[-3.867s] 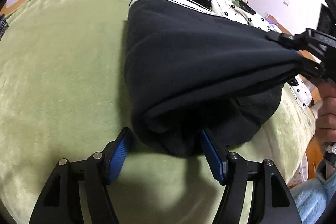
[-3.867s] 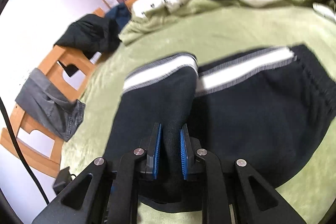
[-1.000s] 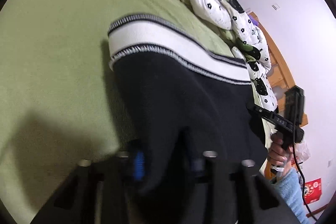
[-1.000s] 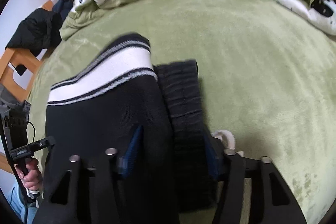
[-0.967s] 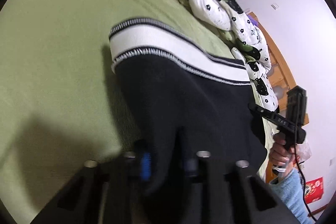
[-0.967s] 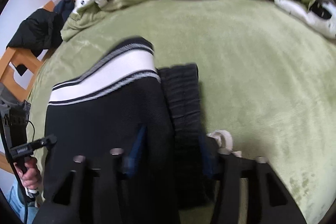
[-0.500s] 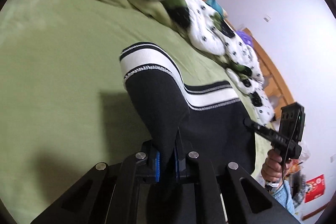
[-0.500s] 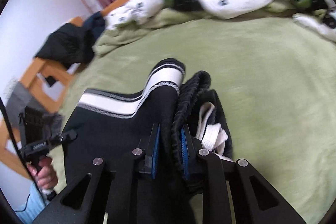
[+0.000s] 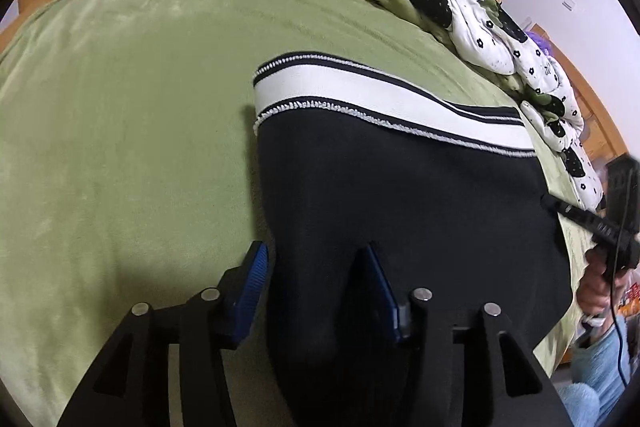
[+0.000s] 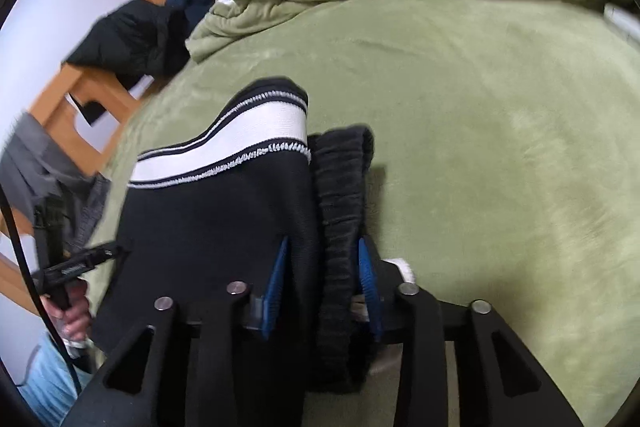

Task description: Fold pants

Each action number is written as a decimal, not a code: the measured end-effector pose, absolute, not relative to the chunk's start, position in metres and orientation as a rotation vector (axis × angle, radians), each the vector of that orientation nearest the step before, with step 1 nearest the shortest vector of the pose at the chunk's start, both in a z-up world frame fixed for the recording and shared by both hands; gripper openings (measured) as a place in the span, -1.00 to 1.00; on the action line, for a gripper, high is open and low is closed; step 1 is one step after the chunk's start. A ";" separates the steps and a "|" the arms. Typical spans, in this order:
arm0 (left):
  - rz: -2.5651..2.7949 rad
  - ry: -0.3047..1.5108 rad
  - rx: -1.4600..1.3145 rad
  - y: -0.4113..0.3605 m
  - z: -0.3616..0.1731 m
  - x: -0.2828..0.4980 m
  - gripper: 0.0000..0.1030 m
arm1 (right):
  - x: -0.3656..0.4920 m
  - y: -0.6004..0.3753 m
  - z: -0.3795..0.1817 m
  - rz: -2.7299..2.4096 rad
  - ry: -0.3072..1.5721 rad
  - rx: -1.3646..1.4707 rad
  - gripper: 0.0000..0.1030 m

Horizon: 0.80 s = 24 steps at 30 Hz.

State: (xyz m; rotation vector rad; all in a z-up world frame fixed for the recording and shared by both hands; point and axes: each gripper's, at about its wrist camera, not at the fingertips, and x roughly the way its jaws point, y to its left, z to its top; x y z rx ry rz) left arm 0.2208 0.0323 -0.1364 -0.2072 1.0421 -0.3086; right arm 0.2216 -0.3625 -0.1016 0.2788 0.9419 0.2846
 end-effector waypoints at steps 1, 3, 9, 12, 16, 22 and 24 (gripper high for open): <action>-0.300 1.027 -0.212 0.037 -0.133 0.217 -0.06 | 0.221 -0.362 -0.096 0.271 0.919 0.269 -0.31; -0.294 1.004 -0.210 0.044 -0.127 0.211 -0.01 | 0.227 -0.352 -0.083 0.269 0.884 0.246 -0.30; -0.300 0.992 -0.256 0.064 -0.119 0.197 0.01 | 0.277 -0.314 -0.108 0.230 0.970 0.153 -0.31; -0.309 0.991 -0.267 0.067 -0.117 0.189 0.01 | 0.272 -0.315 -0.105 0.259 0.959 0.134 -0.71; -0.316 0.989 -0.264 0.071 -0.116 0.177 0.01 | 0.253 -0.346 -0.079 0.357 0.916 0.281 -0.75; -0.354 0.980 -0.276 0.066 -0.114 0.173 0.01 | 0.266 -0.359 -0.108 0.249 0.973 0.270 -0.74; -0.372 0.981 -0.276 0.060 -0.110 0.173 0.01 | 0.269 -0.359 -0.115 0.238 0.963 0.281 -0.65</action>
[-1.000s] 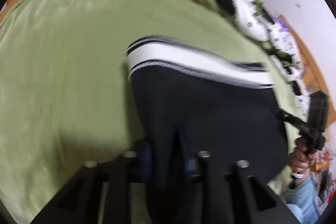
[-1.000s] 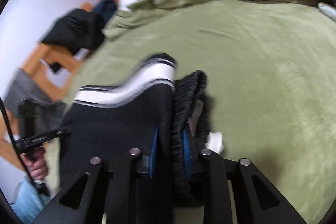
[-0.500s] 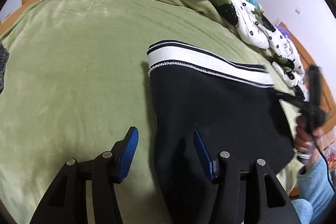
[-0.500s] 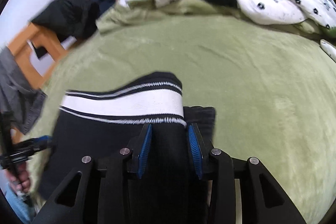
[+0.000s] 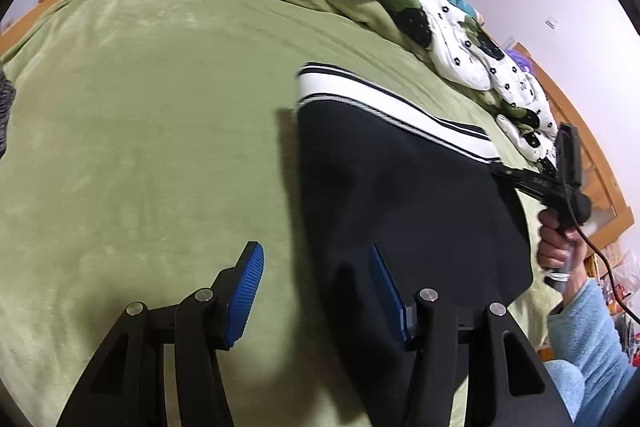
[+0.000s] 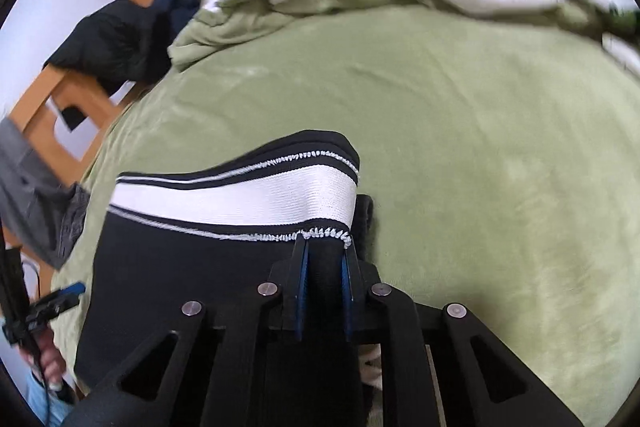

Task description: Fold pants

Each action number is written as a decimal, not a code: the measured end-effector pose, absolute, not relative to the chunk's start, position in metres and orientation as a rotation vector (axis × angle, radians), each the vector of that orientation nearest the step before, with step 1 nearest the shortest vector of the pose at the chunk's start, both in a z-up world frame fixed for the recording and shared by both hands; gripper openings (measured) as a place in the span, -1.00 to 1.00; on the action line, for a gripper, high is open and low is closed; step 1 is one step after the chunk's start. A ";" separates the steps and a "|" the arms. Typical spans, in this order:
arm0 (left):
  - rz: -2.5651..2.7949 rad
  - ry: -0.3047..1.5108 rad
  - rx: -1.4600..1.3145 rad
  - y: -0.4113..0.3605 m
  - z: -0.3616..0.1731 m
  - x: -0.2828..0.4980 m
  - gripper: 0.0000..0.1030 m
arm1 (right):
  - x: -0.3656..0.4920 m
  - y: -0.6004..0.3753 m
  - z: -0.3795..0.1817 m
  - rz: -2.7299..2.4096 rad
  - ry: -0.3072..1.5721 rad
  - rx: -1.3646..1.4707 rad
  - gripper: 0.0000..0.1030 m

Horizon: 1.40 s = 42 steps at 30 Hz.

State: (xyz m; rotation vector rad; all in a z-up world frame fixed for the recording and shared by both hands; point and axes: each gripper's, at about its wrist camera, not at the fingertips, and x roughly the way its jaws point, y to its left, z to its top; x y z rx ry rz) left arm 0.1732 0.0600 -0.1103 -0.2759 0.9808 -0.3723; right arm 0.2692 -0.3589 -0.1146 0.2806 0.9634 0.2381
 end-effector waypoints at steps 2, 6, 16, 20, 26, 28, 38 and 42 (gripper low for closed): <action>-0.441 0.960 -0.266 0.052 -0.103 0.164 0.01 | 0.263 -0.357 -0.107 0.225 0.960 0.247 -0.57; -0.495 0.950 -0.170 0.040 -0.101 0.132 0.09 | 0.229 -0.360 -0.088 0.190 0.924 0.204 -0.55; -0.545 0.970 0.020 0.008 -0.126 0.059 0.09 | 0.149 -0.363 -0.101 0.240 0.972 0.270 -0.47; -0.367 0.949 0.019 -0.004 -0.133 0.070 -0.72 | 0.136 -0.361 -0.117 0.224 0.998 0.311 -0.59; -0.295 0.937 -0.025 0.022 -0.151 0.046 -0.74 | 0.129 -0.374 -0.122 0.146 0.970 0.330 -1.00; -0.309 0.934 -0.095 0.028 -0.145 0.041 -0.72 | 0.128 -0.374 -0.125 0.132 0.984 0.307 -1.00; -0.330 0.850 -0.169 0.061 -0.093 0.034 -0.34 | 0.120 -0.355 -0.083 0.252 0.875 0.197 -0.92; -0.370 0.854 -0.148 0.027 -0.100 0.072 -0.33 | 0.134 -0.330 -0.091 0.304 0.848 0.144 -0.92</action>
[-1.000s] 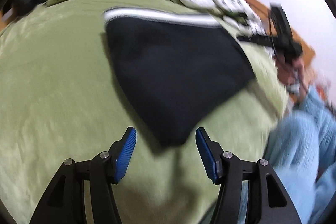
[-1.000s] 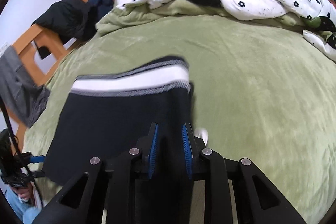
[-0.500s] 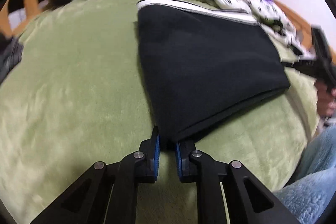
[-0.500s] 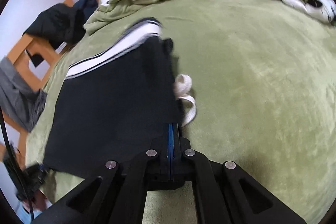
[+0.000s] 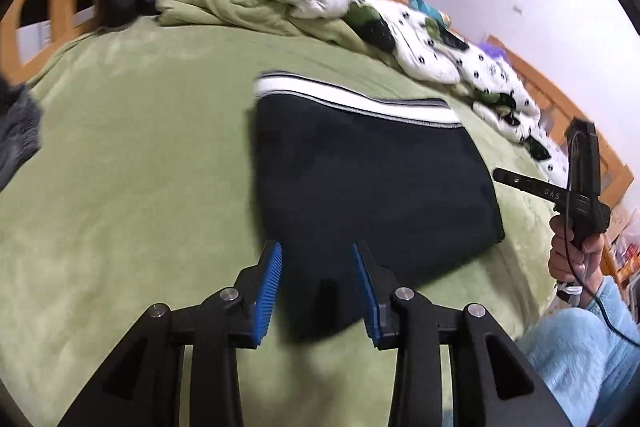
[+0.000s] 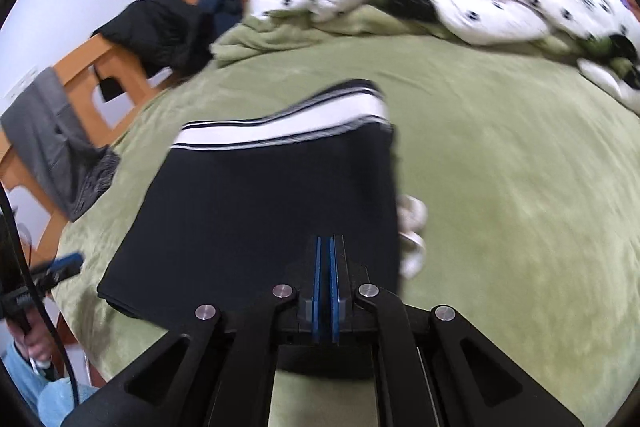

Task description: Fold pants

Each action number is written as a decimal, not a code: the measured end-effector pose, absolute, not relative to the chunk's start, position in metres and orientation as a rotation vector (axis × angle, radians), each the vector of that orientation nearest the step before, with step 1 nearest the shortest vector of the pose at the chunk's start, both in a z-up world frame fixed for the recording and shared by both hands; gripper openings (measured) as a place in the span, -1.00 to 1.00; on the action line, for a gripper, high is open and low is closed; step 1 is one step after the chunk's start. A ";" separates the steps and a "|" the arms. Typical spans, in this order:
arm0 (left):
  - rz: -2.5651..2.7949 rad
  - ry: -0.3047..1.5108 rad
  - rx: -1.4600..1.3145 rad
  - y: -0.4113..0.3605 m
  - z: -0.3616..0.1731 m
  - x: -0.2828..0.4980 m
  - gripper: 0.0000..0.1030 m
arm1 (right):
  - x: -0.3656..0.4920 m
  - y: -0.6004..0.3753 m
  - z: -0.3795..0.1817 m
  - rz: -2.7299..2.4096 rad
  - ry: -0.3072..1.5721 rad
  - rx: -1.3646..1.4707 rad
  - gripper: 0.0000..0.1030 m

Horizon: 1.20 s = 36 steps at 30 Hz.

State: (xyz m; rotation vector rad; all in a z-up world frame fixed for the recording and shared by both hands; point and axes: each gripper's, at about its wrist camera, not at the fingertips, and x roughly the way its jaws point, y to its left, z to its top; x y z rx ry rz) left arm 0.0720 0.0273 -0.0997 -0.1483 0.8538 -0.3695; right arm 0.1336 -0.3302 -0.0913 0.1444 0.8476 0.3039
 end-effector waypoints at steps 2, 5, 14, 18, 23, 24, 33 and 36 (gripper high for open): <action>-0.372 0.924 -0.073 0.007 -0.125 0.082 -0.33 | 0.147 -0.323 -0.115 0.254 0.920 0.094 -0.94; -0.353 0.886 0.056 -0.011 -0.142 0.071 -0.32 | 0.148 -0.328 -0.124 0.268 0.917 0.109 -0.94; -0.353 0.811 -0.078 -0.010 -0.090 0.159 -0.13 | 0.207 -0.315 -0.068 0.230 0.759 0.104 -0.42; -0.352 0.762 -0.082 -0.030 -0.082 0.219 -0.06 | 0.244 -0.288 -0.072 0.269 0.719 0.025 -0.41; -0.201 0.861 0.032 -0.050 -0.134 0.276 0.13 | 0.278 -0.293 -0.120 0.169 0.758 -0.077 -0.55; -0.204 0.843 0.019 -0.050 -0.136 0.275 0.13 | 0.281 -0.297 -0.118 0.179 0.771 -0.048 -0.55; -0.212 0.816 0.000 -0.046 -0.135 0.275 0.15 | 0.274 -0.289 -0.119 0.145 0.748 -0.101 -0.54; -0.207 0.815 0.007 -0.046 -0.134 0.277 0.16 | 0.270 -0.292 -0.114 0.166 0.760 -0.067 -0.45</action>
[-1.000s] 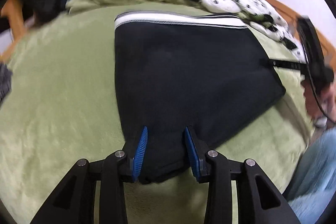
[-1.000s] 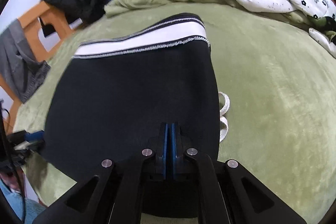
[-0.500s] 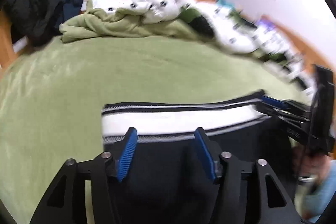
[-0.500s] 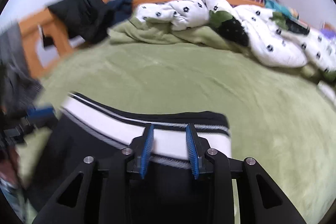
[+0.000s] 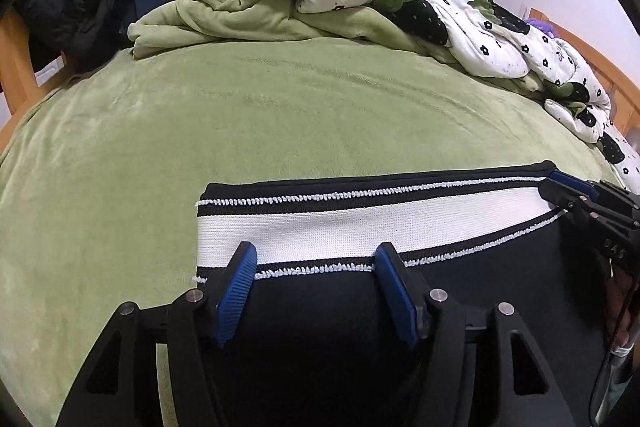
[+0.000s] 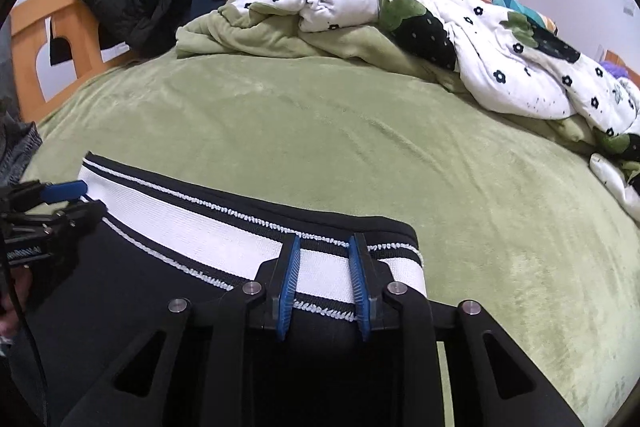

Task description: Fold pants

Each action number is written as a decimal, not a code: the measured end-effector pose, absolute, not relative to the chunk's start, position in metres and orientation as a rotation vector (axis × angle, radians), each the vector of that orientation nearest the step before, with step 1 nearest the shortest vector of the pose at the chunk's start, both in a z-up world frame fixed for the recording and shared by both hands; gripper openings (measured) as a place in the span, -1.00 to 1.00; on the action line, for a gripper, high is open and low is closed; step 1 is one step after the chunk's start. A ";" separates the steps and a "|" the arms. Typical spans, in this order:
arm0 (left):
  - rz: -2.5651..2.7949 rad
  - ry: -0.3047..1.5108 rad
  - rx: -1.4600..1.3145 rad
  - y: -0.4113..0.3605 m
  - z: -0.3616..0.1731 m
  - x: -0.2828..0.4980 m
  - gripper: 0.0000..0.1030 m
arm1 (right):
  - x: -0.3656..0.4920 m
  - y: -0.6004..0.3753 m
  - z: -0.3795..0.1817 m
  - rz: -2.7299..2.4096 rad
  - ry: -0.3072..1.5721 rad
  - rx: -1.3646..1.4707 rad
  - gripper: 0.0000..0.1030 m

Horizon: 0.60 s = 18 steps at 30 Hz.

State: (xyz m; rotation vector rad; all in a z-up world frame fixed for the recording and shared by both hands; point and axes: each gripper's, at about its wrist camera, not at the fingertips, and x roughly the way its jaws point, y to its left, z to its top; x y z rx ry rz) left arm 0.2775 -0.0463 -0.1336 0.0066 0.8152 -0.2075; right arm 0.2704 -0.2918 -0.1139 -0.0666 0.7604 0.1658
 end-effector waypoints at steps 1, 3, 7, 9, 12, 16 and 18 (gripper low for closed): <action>-0.206 0.814 0.006 -0.046 -0.133 0.276 0.16 | 0.270 -0.294 -0.109 0.174 0.760 -0.046 -0.44; -0.205 0.805 0.013 -0.046 -0.125 0.275 0.15 | 0.268 -0.298 -0.100 0.149 0.738 -0.025 -0.38; -0.256 0.736 -0.039 -0.050 -0.105 0.278 0.14 | 0.274 -0.295 -0.095 0.118 0.691 -0.081 -0.05; -0.229 0.798 0.040 -0.063 -0.121 0.294 0.16 | 0.291 -0.290 -0.114 0.097 0.779 -0.153 -0.06; -0.215 0.802 0.085 -0.071 -0.138 0.297 0.18 | 0.298 -0.301 -0.117 0.133 0.782 -0.092 -0.05; -0.228 0.801 0.057 -0.067 -0.138 0.296 0.19 | 0.296 -0.310 -0.122 0.144 0.780 -0.036 -0.05; -0.229 0.797 0.055 -0.067 -0.137 0.296 0.19 | 0.295 -0.311 -0.122 0.148 0.780 -0.029 -0.05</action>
